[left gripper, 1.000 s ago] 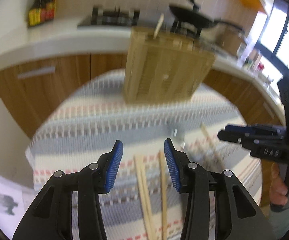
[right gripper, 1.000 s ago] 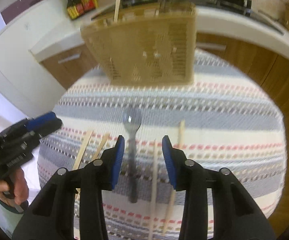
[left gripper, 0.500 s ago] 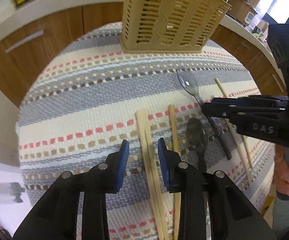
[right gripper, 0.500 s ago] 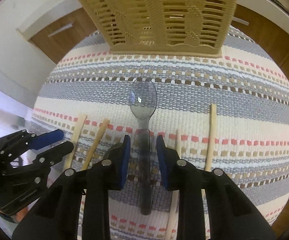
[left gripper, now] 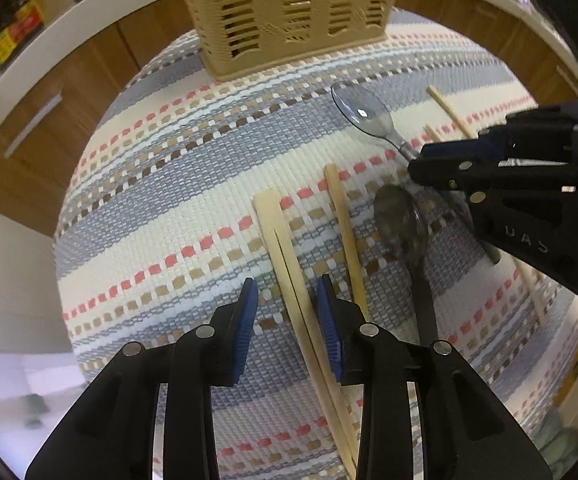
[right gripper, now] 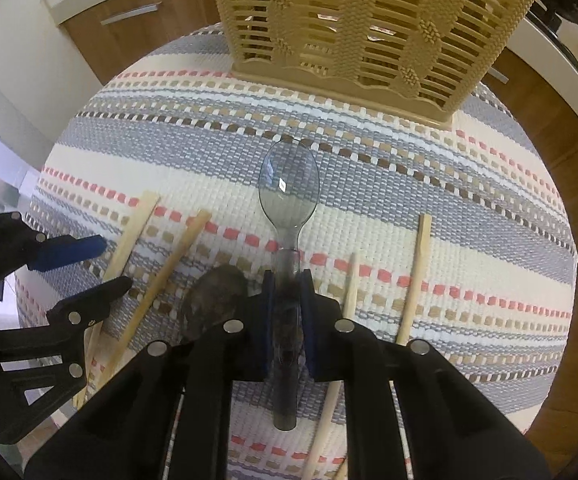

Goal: Organize utensils
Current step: 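Grasp a wooden chopstick with the left tool while the right tool grasps a clear spoon, then lift the chopstick and spoon over the beige basket with both tools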

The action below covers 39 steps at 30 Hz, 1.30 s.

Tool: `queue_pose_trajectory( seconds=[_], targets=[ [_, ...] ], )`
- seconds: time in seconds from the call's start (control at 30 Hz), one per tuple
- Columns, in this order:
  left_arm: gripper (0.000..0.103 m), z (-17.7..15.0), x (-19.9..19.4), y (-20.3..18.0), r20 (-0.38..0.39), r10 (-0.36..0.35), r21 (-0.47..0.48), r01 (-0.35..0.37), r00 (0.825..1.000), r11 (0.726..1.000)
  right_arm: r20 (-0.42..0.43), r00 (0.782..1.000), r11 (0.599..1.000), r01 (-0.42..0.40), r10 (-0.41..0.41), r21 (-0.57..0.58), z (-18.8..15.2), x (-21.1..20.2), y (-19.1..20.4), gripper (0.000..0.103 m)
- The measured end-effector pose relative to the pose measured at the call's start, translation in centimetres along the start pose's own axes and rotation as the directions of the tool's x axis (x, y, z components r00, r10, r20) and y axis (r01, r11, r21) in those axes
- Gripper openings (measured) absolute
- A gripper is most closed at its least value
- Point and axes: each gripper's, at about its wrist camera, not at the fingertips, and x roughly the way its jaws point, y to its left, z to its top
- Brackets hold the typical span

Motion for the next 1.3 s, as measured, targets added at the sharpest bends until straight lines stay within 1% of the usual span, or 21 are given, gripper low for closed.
queue_pose_trajectory(
  seconds=[0.03, 0.1, 0.2, 0.3, 0.4, 0.47, 0.53, 0.57, 0.63, 0.67, 0.77, 0.8, 0.83, 0.9, 0.97, 1.0, 1.13, 1.17, 1.23, 1.27, 1.3],
  targets=[
    [0.025, 0.1, 0.0, -0.3, 0.000, 0.006, 0.006, -0.006, 1.000, 1.000, 0.006, 1.000, 1.000, 0.000, 0.000, 0.000, -0.1, -0.1, 0.0, 0.010],
    [0.013, 0.1, -0.1, -0.7, 0.010, 0.007, 0.010, -0.007, 1.000, 1.000, 0.017, 1.000, 1.000, -0.007, 0.007, 0.007, -0.4, -0.5, -0.6, 0.010],
    [0.012, -0.3, -0.2, -1.2, 0.035, 0.028, 0.004, -0.028, 0.999, 1.000, 0.063, 0.997, 0.998, -0.054, 0.053, 0.018, -1.4, -2.0, -1.6, 0.010],
    [0.011, -0.6, -0.8, -1.0, 0.082, 0.017, -0.040, -0.014, 0.996, 0.999, 0.103, 0.992, 0.997, -0.078, 0.076, 0.021, -1.9, -3.9, -2.7, 0.010],
    [0.011, -1.0, -2.7, -0.1, 0.168, -0.014, -0.075, 0.027, 0.986, 0.997, 0.146, 0.985, 0.995, -0.096, 0.094, 0.010, -2.3, -5.6, -3.0, 0.010],
    [0.010, -0.9, -4.4, 0.3, 0.229, -0.018, -0.094, 0.041, 0.973, 0.995, 0.184, 0.977, 0.994, -0.107, 0.104, 0.003, -2.4, -7.1, -3.5, 0.010],
    [0.010, -0.6, -6.5, 0.7, 0.303, -0.019, -0.108, 0.055, 0.953, 0.993, 0.220, 0.969, 0.993, -0.116, 0.113, 0.001, -2.3, -8.5, -4.0, 0.010],
    [0.010, -0.6, -7.2, 0.7, 0.327, -0.020, -0.111, 0.059, 0.945, 0.992, 0.242, 0.963, 0.993, -0.120, 0.116, 0.000, -2.2, -9.3, -4.2, 0.010],
    [0.010, 0.1, -9.2, 1.1, 0.389, -0.017, -0.117, 0.068, 0.921, 0.991, 0.281, 0.951, 0.992, -0.128, 0.125, -0.007, -1.9, -10.8, -4.1, 0.010],
    [0.010, 0.5, -9.8, 1.1, 0.410, -0.015, -0.119, 0.069, 0.912, 0.991, 0.303, 0.944, 0.992, -0.130, 0.127, -0.011, -1.8, -11.7, -4.2, 0.010],
    [0.008, 1.2, -12.8, 1.5, 0.500, -0.018, -0.123, 0.092, 0.866, 0.988, 0.362, 0.922, 0.990, -0.137, 0.137, -0.025, -1.2, -13.7, -4.3, 0.010],
    [0.003, 2.0, -13.4, 1.5, 0.523, -0.024, -0.124, 0.104, 0.852, 0.987, 0.381, 0.914, 0.990, -0.139, 0.138, -0.027, -1.0, -14.4, -4.5, 0.010],
    [0.003, 2.1, -13.9, 1.8, 0.539, -0.025, -0.126, 0.110, 0.842, 0.986, 0.396, 0.907, 0.990, -0.141, 0.141, -0.029, -0.8, -14.8, -4.5, 0.010],
    [0.003, 2.7, -15.5, 2.3, 0.585, -0.023, -0.132, 0.123, 0.811, 0.984, 0.429, 0.891, 0.989, -0.145, 0.145, -0.033, -0.6, -15.8, -4.7, 0.010],
    [0.003, 3.4, -16.3, 2.5, 0.616, -0.030, -0.125, 0.135, 0.787, 0.983, 0.462, 0.875, 0.989, -0.145, 0.144, -0.034, -0.3, -16.8, -4.9, 0.010],
    [0.002, 3.7, -17.0, 2.6, 0.634, -0.034, -0.120, 0.141, 0.773, 0.983, 0.474, 0.868, 0.989, -0.147, 0.146, -0.035, -0.2, -17.0, -4.9, 0.010],
    [0.002, 5.0, -18.9, 3.0, 0.682, -0.047, -0.111, 0.166, 0.730, 0.980, 0.542, 0.826, 0.986, -0.165, 0.157, -0.033, 0.2, -18.6, -5.9, 0.010],
    [0.002, 5.1, -19.3, 2.9, 0.690, -0.047, -0.109, 0.168, 0.722, 0.980, 0.561, 0.813, 0.985, -0.169, 0.157, -0.032, 0.4, -19.1, -6.2, 0.010],
    [0.002, 6.0, -20.5, 3.1, 0.711, -0.050, -0.099, 0.170, 0.701, 0.980, 0.616, 0.772, 0.985, -0.173, 0.154, -0.030, 0.9, -20.5, -7.0, 0.010],
    [0.002, 6.3, -20.9, 3.2, 0.719, -0.048, -0.097, 0.168, 0.694, 0.981, 0.644, 0.750, 0.984, -0.175, 0.151, -0.027, 1.2, -21.4, -7.4, 0.010],
    [0.002, 6.8, -21.5, 3.2, 0.729, -0.046, -0.093, 0.166, 0.683, 0.982, 0.662, 0.735, 0.984, -0.176, 0.147, -0.024, 1.4, -21.8, -7.7, 0.010]
  ],
)
